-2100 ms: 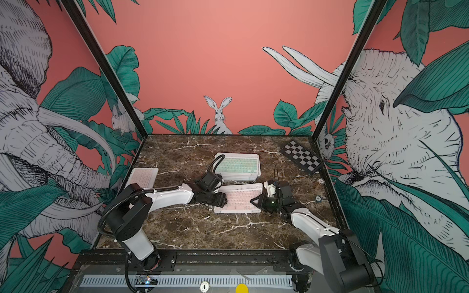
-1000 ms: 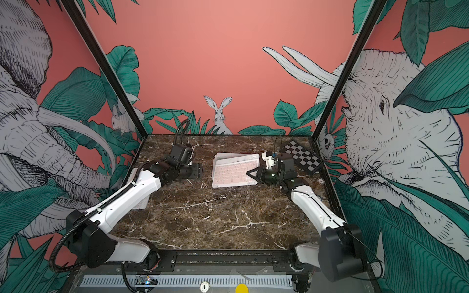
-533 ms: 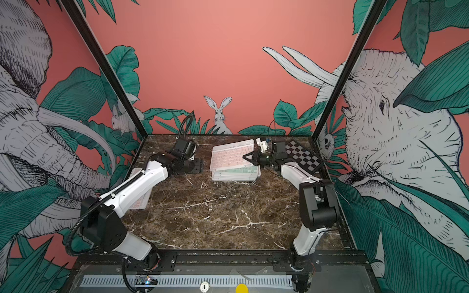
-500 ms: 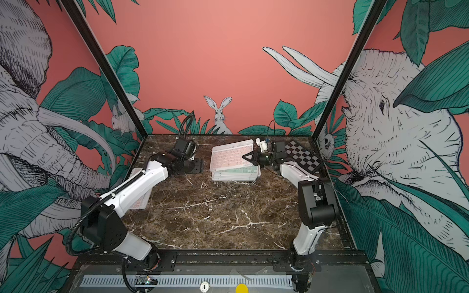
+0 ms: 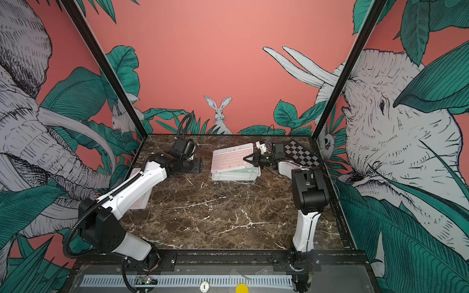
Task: Stack the numeric keypads
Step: Place the numeric keypad at the numeric keypad.
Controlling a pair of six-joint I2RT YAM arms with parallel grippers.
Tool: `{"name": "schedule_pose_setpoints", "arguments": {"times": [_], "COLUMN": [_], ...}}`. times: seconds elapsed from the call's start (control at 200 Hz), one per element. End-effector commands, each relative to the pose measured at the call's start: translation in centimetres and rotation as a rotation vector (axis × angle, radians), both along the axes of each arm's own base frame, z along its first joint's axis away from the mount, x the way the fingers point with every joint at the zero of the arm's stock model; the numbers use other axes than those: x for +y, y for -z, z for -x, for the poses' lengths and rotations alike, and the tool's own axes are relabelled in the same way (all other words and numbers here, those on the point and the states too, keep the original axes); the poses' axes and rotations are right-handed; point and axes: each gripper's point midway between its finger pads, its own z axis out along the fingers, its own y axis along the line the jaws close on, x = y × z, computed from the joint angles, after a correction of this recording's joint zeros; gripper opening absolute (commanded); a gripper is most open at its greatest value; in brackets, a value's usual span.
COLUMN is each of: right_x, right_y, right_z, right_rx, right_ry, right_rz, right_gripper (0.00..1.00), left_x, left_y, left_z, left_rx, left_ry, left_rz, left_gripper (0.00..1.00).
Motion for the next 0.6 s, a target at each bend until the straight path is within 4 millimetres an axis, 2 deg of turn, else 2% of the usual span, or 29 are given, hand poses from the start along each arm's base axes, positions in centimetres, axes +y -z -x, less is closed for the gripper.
{"name": "schedule_pose_setpoints", "arguments": {"times": [0.0, 0.595], "right_x": [0.3, -0.6], "right_y": [-2.4, 0.6], "right_z": [-0.6, -1.0], "right_rx": [-0.093, -0.030], "right_ry": [-0.055, -0.080], "right_rz": [-0.065, -0.101], "right_gripper": [0.00, 0.00], "left_x": [0.8, 0.5], "left_y": [-0.9, 0.7], "left_z": [0.7, 1.4], "left_rx": [-0.013, 0.034], "left_ry": [-0.020, -0.029], "left_rz": [-0.003, 0.029], "left_gripper": [0.74, 0.73]}}
